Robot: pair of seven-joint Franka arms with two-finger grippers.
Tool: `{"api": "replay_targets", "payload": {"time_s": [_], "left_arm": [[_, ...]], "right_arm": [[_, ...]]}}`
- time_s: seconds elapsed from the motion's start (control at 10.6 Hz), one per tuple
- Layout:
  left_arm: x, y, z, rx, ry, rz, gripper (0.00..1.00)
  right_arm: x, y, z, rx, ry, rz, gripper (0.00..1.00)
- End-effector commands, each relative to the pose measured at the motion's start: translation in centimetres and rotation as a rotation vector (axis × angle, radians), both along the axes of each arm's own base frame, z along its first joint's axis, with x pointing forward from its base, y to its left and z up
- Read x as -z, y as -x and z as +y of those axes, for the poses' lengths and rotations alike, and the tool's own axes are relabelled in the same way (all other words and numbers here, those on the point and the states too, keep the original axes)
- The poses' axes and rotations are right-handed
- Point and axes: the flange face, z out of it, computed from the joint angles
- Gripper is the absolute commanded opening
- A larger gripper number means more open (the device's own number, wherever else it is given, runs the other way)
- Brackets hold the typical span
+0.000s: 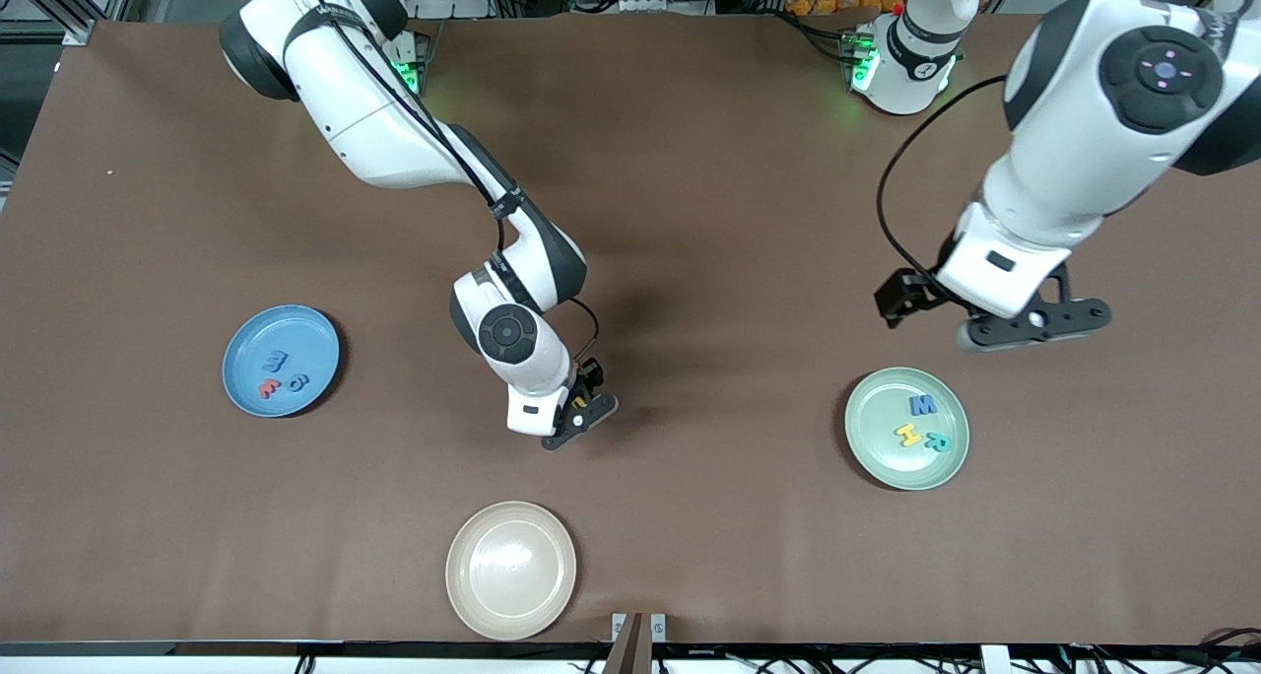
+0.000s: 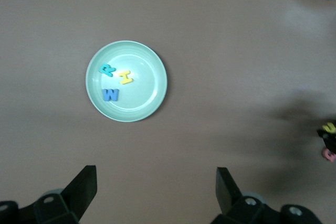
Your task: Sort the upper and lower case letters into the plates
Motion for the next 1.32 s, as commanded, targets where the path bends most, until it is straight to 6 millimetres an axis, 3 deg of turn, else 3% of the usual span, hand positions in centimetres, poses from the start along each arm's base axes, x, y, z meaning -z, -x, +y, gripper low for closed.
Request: {"api": "replay_targets", "payload": {"time_s": [0.0,0.28,0.47,0.76,0.95,1.14,1.23], "left_arm": [[0.6,1.2,-3.2,-0.022,0.016,0.031,1.0],[1.7,2.0,-6.0,-0.04,0.028,0.053,1.0],[3.3,2.8,-9.0,-0.064,0.043,0.074,1.0],[6.8,3.2,-15.5,-0.118,0.116,0.071,1.0],[9.8,2.9,-20.0,-0.108,0.127,0.041,1.0],[12.9,3.4,-24.9,-0.098,0.088,0.004,1.0],[14.7,3.6,-27.1,-0.088,0.071,-0.027,1.0]], "right_arm": [[0.8,-0.4,-0.3,-0.049,0.003,-0.011,0.0],[-1.9,-1.1,-0.5,-0.035,-0.014,-0.041,0.0],[-4.7,-3.3,-3.3,0.018,-0.03,-0.066,0.0],[-9.5,-6.3,-10.2,0.106,-0.002,-0.044,0.0],[-8.5,-8.4,-18.0,0.198,0.058,-0.007,0.0],[-7.8,-8.5,-23.5,0.258,0.153,0.016,0.0],[-7.7,-7.7,-25.4,0.269,0.177,0.021,0.0]]}}
